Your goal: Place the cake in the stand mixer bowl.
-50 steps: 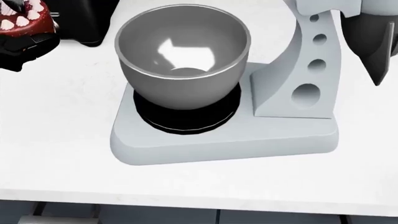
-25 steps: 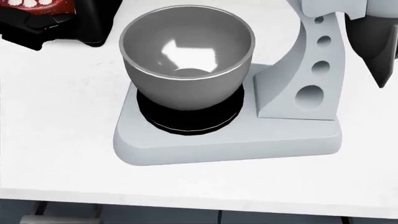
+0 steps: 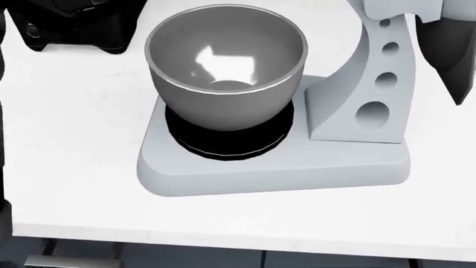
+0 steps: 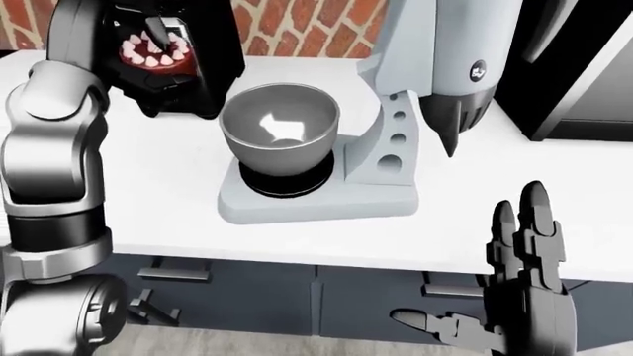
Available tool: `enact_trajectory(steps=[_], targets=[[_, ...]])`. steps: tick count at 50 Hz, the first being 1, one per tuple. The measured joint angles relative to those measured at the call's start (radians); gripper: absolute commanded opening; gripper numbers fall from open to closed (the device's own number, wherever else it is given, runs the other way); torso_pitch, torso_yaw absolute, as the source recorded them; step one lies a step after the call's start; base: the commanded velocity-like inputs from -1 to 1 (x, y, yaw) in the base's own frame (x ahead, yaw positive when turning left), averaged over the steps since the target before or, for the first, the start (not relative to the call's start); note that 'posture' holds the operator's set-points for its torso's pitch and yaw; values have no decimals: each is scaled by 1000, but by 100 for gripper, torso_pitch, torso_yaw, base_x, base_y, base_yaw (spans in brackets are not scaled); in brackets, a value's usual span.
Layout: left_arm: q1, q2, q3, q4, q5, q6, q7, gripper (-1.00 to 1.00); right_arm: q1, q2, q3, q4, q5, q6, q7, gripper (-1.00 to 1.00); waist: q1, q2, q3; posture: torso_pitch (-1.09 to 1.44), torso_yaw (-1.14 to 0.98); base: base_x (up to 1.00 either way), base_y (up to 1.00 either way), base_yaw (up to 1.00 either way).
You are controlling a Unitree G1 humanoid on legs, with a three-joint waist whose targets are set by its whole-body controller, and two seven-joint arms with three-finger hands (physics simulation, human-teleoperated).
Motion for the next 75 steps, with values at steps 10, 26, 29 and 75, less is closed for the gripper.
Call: enact_trajectory(steps=[10,26,29,75], targets=[[-48,-23,-18,-34,29,42,-26,-100,1,8,-18,-26,12,13,13,100,0,-2,1,0,0,0,0,0],[-58,-74,-45,-62,63,67,-51,-100,2,9,-12,-28,10,17,19,100,2,-6,2,0,0,0,0,0],[-55,-80,-52,-77,71,76,-62,-100,3,9,-13,-31,13,18,20,100,2,-6,3,0,0,0,0,0],[-83,-199,-100,55,126,1,-68,-100,10,21,-33,-22,32,0,43,100,2,-11,0,0,0,0,0,0]])
